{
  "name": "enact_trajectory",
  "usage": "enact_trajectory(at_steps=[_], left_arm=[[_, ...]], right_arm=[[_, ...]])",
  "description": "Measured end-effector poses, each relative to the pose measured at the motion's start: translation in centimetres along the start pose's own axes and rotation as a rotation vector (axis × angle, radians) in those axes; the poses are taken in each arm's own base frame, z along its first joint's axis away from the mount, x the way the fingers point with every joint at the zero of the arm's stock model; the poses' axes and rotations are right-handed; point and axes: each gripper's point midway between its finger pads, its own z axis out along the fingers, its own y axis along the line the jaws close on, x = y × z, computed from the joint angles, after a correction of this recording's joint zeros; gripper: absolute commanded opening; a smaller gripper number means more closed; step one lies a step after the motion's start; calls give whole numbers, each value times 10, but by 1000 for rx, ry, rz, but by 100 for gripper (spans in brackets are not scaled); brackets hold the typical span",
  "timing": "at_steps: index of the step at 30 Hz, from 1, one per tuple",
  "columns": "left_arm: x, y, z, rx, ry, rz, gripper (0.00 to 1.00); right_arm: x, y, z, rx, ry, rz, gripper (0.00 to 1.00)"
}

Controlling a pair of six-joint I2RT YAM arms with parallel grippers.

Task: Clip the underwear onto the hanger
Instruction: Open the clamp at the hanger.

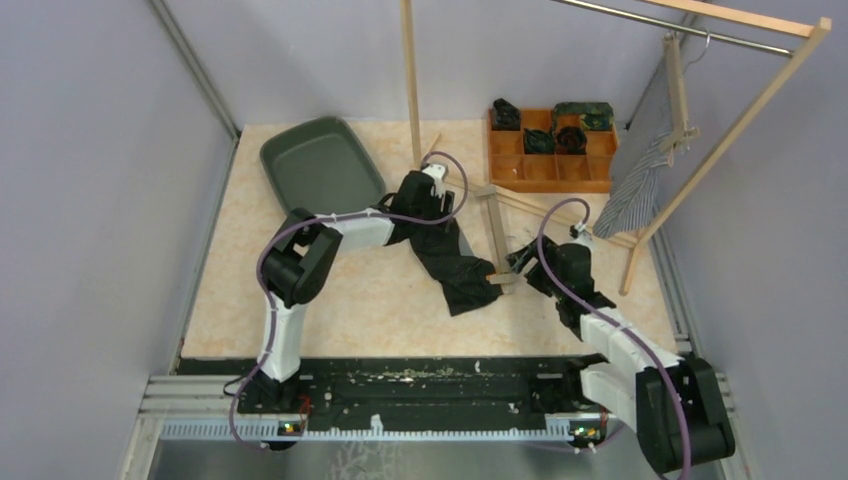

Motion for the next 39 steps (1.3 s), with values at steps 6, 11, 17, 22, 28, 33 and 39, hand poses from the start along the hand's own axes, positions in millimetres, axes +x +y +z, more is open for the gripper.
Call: enact_trajectory(at_steps=[6,11,17,22,28,33,39], left_arm=[[-1,-4,4,35,2,-2,42],[-2,-4,4,40,3,-6,23],[-13,-4,-2,36,-22,-8,39],[-46,-6,-21,27,-95,-13,72],[-78,-10,-42,29,-170,-23,74],[-84,-22,-41,99,-173,-52,74],[-77,-48,-27,253,-154,-116,74]], right_arm=[[1,-2,5,3,16,-15,77],[-9,10,11,-17,17,-40,77],[-30,34,20,-75,-17,-74,77],[-44,52,31,-114,-32,-96,77],[-52,63,49,-127,-26,-103,77],[-56,70,65,-150,-23,-100,76],[-58,73,79,-171,-22,-90,76]])
